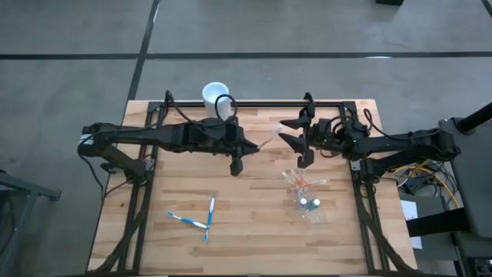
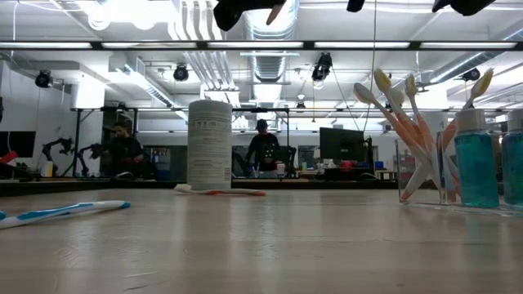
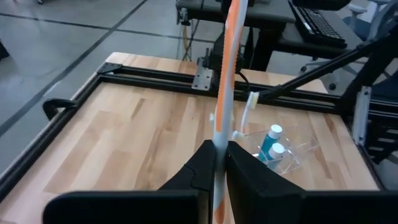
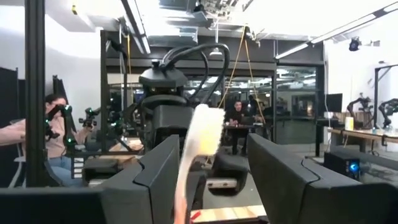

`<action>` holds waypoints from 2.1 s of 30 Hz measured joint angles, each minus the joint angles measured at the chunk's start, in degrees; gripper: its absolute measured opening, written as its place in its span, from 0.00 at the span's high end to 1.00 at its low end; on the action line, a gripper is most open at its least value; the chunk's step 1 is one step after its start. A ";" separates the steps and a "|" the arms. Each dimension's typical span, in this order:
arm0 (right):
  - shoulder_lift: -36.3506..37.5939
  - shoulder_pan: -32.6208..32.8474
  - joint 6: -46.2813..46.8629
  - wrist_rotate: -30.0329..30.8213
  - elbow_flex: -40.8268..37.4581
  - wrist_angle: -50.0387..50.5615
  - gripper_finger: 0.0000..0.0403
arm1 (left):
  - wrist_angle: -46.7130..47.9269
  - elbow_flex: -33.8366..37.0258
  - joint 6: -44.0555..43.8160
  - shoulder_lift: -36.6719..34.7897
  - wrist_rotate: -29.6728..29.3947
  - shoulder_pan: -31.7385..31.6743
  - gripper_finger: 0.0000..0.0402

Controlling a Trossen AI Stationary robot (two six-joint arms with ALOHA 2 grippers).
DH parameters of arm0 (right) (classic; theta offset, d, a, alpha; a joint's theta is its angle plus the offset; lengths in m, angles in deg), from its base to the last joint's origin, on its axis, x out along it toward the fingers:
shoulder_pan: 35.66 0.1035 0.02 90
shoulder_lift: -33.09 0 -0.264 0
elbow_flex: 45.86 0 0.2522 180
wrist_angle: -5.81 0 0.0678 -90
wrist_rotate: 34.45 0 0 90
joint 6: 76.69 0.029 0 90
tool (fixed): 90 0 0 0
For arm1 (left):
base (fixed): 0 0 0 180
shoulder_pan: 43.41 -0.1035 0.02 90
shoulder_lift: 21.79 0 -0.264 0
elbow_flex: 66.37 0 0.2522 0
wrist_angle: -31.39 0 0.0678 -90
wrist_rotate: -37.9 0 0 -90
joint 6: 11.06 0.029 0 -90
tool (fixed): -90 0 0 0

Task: Pick & Place toothbrushing station
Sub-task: Put the orange toothbrush into the top section of the transparent organizer

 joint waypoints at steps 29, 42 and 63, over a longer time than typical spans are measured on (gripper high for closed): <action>-2.80 0.04 -1.46 -4.63 0.00 -4.79 0.73 | -0.04 0.00 -0.26 1.70 0.31 0.07 0.94; -2.73 0.07 -1.14 -5.07 0.00 -4.81 0.88 | -0.58 0.00 -0.24 1.78 0.18 0.00 0.92; -2.73 0.07 -0.37 -4.85 0.00 -4.81 0.91 | -0.91 0.00 -0.33 1.78 0.10 0.00 0.91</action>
